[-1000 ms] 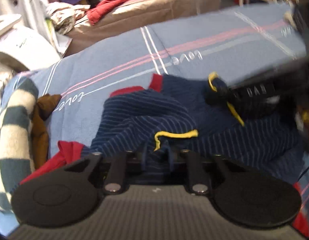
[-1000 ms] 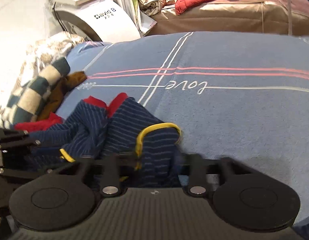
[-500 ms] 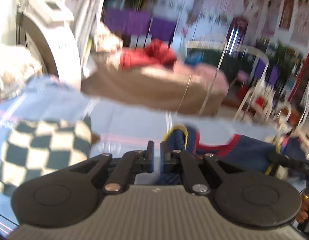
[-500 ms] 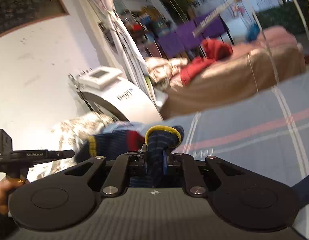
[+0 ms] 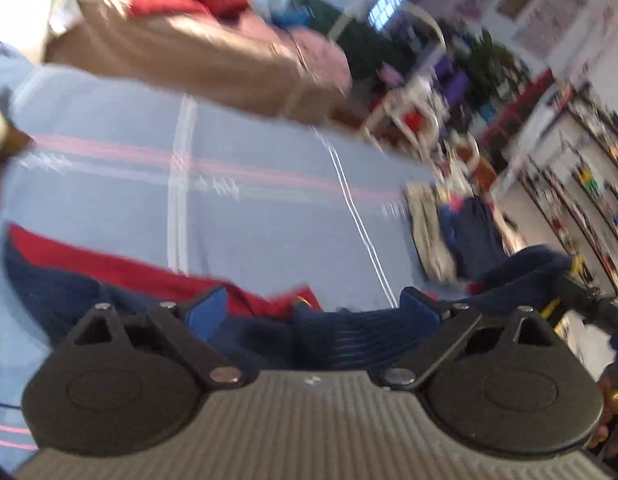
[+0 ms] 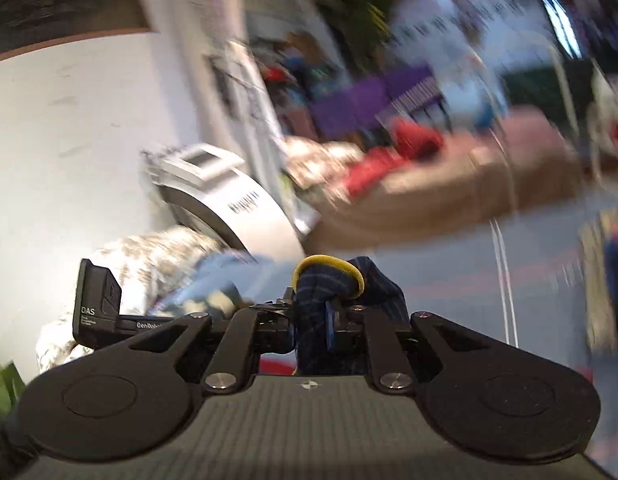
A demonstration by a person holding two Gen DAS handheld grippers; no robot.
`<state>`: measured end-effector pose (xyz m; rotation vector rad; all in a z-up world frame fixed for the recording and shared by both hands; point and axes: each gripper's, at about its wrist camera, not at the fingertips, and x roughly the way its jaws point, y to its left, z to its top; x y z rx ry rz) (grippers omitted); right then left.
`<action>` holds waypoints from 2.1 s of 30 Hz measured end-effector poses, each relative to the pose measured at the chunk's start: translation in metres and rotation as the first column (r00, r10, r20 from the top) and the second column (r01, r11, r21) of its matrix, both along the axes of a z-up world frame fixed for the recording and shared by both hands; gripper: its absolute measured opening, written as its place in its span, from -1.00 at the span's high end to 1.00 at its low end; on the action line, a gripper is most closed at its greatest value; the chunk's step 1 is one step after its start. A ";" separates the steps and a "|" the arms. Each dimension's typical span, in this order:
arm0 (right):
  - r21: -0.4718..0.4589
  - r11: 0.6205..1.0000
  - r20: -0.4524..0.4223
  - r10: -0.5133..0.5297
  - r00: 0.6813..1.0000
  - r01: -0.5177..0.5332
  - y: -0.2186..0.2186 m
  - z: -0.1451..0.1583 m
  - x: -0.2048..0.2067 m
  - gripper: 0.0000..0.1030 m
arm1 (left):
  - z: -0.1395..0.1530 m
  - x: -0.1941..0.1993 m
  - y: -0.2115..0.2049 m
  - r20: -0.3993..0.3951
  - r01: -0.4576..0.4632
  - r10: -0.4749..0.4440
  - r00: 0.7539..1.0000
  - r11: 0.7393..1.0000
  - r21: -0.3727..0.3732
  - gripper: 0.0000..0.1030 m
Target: Fold small clothes
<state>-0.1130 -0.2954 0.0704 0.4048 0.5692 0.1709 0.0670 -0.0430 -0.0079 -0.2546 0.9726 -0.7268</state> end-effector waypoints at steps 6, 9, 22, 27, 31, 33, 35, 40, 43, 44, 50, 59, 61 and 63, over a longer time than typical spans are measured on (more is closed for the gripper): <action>0.142 0.970 -0.251 -0.158 0.955 0.197 -0.010 -0.097 -0.047 0.53 | -0.101 -0.021 -0.083 -0.204 0.241 -0.191 0.960 0.935 0.260 -0.99; 0.178 0.958 -0.268 -0.174 0.948 0.226 -0.013 -0.110 -0.058 0.52 | -0.118 -0.046 -0.099 -0.118 0.255 -0.227 0.967 0.904 0.343 -0.95; 0.117 0.967 -0.213 -0.198 0.957 0.227 -0.019 -0.105 -0.058 0.47 | -0.066 -0.009 -0.067 -0.121 0.214 -0.200 0.972 0.970 0.115 -0.30; 0.134 0.964 -0.223 -0.198 0.954 0.232 -0.021 -0.105 -0.059 0.45 | -0.097 -0.017 -0.060 -0.210 0.228 -0.210 0.955 0.971 0.068 -0.45; 0.132 0.964 -0.229 -0.198 0.953 0.232 -0.022 -0.106 -0.057 0.44 | -0.108 -0.038 -0.087 -0.219 0.339 -0.325 0.920 0.940 0.032 0.28; 0.138 0.962 -0.230 -0.202 0.952 0.238 -0.023 -0.106 -0.059 0.44 | -0.109 -0.050 -0.102 -0.176 0.384 -0.365 0.914 0.918 0.093 0.44; 0.136 0.961 -0.228 -0.207 0.951 0.241 -0.024 -0.106 -0.060 0.44 | -0.110 -0.049 -0.105 -0.166 0.384 -0.363 0.917 0.915 0.121 0.87; 0.121 0.959 -0.233 -0.224 0.946 0.257 -0.028 -0.106 -0.065 0.44 | -0.055 0.003 -0.074 -0.037 0.269 -0.268 0.963 0.963 0.011 0.99; 0.118 0.960 -0.236 -0.222 0.946 0.255 -0.027 -0.106 -0.064 0.44 | 0.005 0.060 -0.047 0.161 0.118 -0.115 0.980 0.993 -0.008 1.00; 0.120 0.960 -0.238 -0.219 0.946 0.253 -0.026 -0.108 -0.065 0.44 | 0.023 0.080 -0.037 0.218 0.040 -0.035 0.975 0.999 -0.018 1.00; 0.137 0.956 -0.237 -0.224 0.945 0.261 -0.027 -0.112 -0.068 0.42 | 0.046 0.131 -0.037 0.139 0.147 -0.159 0.977 0.985 0.094 -0.02; 0.152 0.952 -0.258 -0.221 0.941 0.265 -0.030 -0.117 -0.068 0.18 | -0.116 -0.004 -0.078 -0.207 0.343 -0.336 0.919 0.939 -0.004 -0.68; 0.159 0.950 -0.257 -0.224 0.940 0.269 -0.031 -0.118 -0.069 0.16 | -0.146 -0.025 -0.083 -0.227 0.381 -0.374 0.899 0.925 -0.017 -0.50; 0.163 0.947 -0.262 -0.228 0.938 0.276 -0.030 -0.120 -0.071 0.10 | -0.164 -0.044 -0.095 -0.262 0.410 -0.405 0.876 0.911 -0.039 -0.23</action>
